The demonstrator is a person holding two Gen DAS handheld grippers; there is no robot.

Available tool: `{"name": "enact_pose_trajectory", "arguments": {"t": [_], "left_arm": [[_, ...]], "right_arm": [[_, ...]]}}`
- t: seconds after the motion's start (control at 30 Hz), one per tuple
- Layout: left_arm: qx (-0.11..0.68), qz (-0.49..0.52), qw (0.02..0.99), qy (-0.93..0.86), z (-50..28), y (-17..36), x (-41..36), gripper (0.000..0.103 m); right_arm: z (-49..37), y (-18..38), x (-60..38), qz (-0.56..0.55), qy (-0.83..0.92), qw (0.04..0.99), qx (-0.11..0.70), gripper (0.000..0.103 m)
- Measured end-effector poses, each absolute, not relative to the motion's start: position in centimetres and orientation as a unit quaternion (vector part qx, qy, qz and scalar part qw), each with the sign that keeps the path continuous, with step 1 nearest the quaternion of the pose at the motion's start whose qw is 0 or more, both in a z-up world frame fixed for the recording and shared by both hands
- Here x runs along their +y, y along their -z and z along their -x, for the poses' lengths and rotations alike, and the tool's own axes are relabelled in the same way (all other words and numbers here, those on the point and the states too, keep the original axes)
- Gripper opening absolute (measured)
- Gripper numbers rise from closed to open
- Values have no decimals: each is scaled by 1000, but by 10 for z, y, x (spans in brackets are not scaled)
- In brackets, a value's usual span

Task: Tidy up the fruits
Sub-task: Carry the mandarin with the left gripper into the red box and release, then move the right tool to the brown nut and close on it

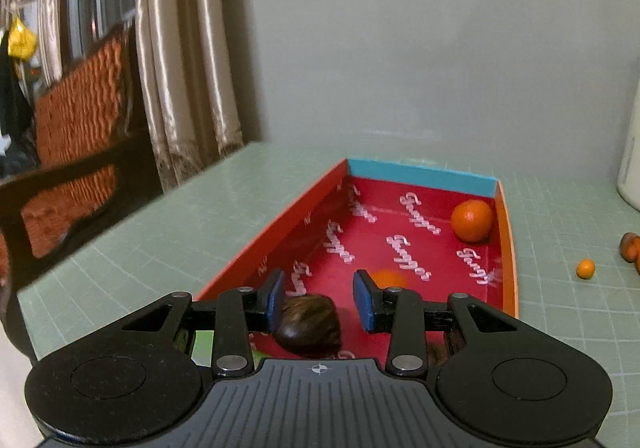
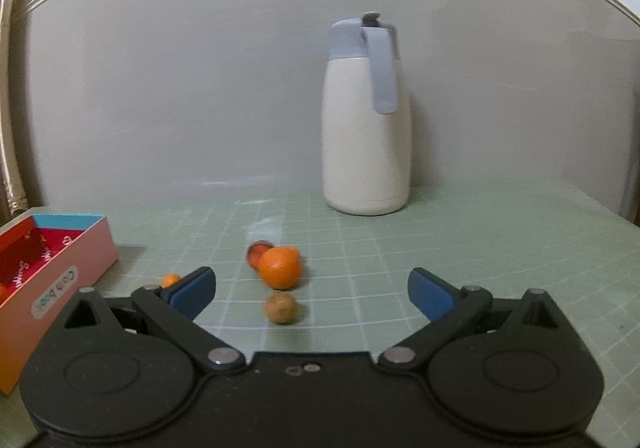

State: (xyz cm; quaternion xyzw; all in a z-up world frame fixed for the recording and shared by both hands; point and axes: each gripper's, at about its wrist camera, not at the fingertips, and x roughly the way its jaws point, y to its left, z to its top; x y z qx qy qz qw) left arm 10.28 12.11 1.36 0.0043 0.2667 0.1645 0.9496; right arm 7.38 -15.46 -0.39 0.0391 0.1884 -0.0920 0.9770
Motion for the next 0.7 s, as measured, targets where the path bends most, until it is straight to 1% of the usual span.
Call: {"name": "enact_pose_trajectory", "arguments": {"t": [0.07,0.1,0.13,0.33,0.5,0.7], "left_arm": [[270,7,949,-163,-102,-13,125,44],[266,5,949,-167,-101,-14,126,52],[260,2,950,-170,-98,-14,126,56],[236,-6,957,-171,-83,-22,130,64],[234,2,956,-176,-68,-26,142,67],[236,8,954,-187,-56,-24,156,75]], "right_arm": [[-77,5,-151,-38,86,977,191,103],[-79,5,-149,-38,83,977,193,103],[-79,5,-148,-38,81,977,194,103],[-87,7,-144,-43,74,975,204,103],[-93,9,-140,-49,71,973,214,103],[-101,12,-137,-48,69,970,226,103]]}}
